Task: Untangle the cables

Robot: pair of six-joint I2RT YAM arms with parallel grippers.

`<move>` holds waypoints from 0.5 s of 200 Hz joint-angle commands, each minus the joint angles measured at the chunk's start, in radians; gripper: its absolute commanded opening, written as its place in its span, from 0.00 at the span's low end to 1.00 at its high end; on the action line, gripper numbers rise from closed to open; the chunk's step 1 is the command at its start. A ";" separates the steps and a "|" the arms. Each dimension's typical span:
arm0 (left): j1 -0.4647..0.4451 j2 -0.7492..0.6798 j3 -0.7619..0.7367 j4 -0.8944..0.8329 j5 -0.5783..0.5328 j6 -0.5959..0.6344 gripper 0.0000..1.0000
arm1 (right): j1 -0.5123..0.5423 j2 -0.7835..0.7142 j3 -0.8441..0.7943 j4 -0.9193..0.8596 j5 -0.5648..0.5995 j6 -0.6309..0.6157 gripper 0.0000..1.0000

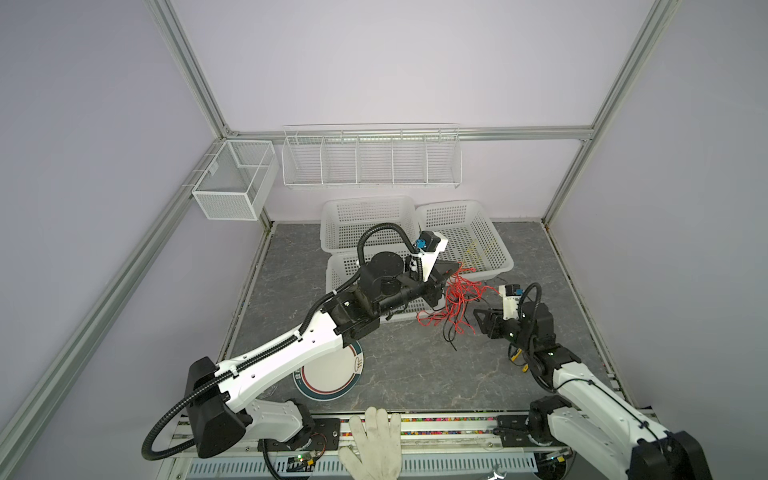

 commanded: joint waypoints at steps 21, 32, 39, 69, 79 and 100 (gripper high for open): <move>0.003 -0.031 -0.012 0.031 -0.015 0.006 0.00 | 0.021 0.080 0.013 0.144 -0.102 0.012 0.57; 0.005 -0.030 -0.013 0.030 -0.018 0.005 0.00 | 0.029 0.091 0.012 0.154 -0.118 0.011 0.57; 0.006 -0.031 -0.013 0.030 -0.018 0.005 0.00 | 0.034 0.092 0.012 0.160 -0.124 0.011 0.57; 0.007 -0.031 -0.013 0.031 -0.017 0.005 0.00 | 0.050 0.111 0.015 0.189 -0.095 0.017 0.57; 0.008 -0.032 -0.013 0.033 -0.015 0.006 0.00 | 0.052 0.129 0.023 0.206 -0.091 0.019 0.56; 0.008 -0.026 -0.006 0.029 -0.018 0.008 0.00 | 0.053 0.192 0.041 0.247 -0.087 0.019 0.56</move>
